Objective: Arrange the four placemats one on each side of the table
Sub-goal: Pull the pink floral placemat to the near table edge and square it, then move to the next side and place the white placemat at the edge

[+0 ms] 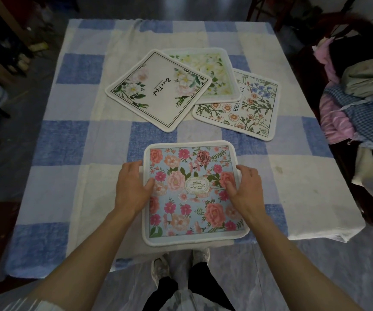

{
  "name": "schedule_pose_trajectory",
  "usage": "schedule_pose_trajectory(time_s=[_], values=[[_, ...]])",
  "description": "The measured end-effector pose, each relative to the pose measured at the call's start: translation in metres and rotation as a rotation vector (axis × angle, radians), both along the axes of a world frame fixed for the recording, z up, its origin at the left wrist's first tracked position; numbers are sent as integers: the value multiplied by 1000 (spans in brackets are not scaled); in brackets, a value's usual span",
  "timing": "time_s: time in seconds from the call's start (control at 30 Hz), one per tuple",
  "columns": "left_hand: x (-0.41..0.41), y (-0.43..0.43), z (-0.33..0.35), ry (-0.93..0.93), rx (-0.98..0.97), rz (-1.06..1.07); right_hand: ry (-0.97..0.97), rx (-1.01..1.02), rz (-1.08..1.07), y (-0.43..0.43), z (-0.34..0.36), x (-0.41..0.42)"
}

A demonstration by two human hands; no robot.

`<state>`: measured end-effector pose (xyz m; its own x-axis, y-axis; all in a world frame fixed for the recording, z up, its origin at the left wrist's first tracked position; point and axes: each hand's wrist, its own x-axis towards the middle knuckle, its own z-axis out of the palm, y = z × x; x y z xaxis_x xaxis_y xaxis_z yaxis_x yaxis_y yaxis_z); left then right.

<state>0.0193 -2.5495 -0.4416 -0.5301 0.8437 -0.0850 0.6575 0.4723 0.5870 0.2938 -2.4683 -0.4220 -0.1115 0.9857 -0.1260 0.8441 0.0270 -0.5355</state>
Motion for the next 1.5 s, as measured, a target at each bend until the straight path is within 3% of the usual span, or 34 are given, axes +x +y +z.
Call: schedule_pose_trajectory(time_s=[0.37, 0.87, 1.2, 1.5], values=[[-8, -35, 55, -3, 113, -125, 47, 47, 115, -54, 59, -10], [-31, -187, 136, 9, 198, 124, 301, 151, 309, -132, 112, -58], [-130, -248, 157, -25, 259, 42, 300, 178, 326, -201, 127, -146], [-250, -278, 155, -70, 344, -171, 246, 199, 186, -286, 124, -269]])
